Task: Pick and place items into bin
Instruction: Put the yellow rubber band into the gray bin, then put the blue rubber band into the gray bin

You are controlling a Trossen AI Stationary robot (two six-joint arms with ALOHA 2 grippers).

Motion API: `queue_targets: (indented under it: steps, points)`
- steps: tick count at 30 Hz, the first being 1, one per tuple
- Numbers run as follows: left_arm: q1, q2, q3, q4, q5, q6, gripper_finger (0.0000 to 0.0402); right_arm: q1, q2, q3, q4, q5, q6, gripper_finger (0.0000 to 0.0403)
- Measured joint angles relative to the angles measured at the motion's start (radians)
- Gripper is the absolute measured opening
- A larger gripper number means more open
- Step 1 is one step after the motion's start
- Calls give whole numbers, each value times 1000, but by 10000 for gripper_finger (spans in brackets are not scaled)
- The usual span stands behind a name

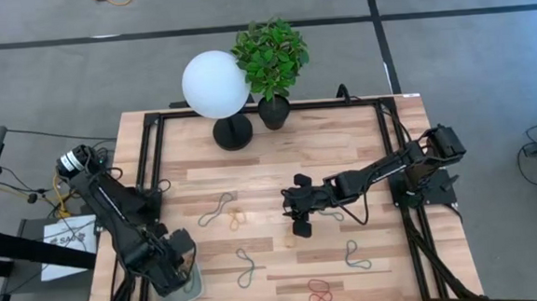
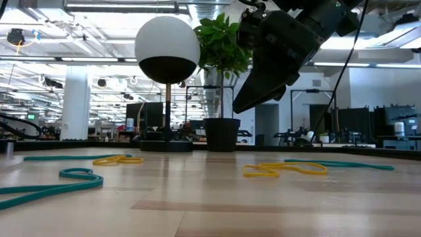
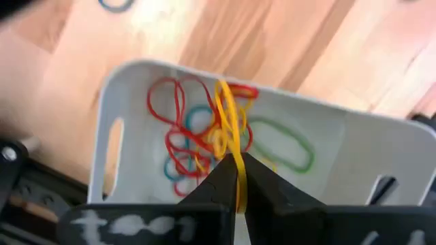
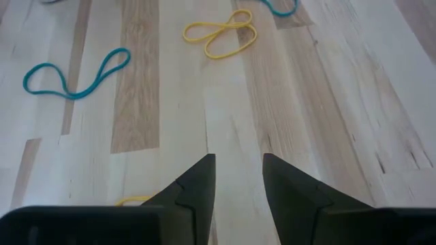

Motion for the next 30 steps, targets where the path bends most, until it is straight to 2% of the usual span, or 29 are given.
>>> queue_targets:
  steps: [5,14,20,30]
  points:
    - [1,14,-1,-2,-22,8,15,0,0,0,0,0,0,118]
    - [18,95,-2,-74,129,3,58,0,0,0,1,0,0,118]
    - [23,130,-2,-91,128,68,87,0,0,0,4,0,1,118]
    - [46,134,30,-95,169,54,94,0,0,0,4,0,1,118]
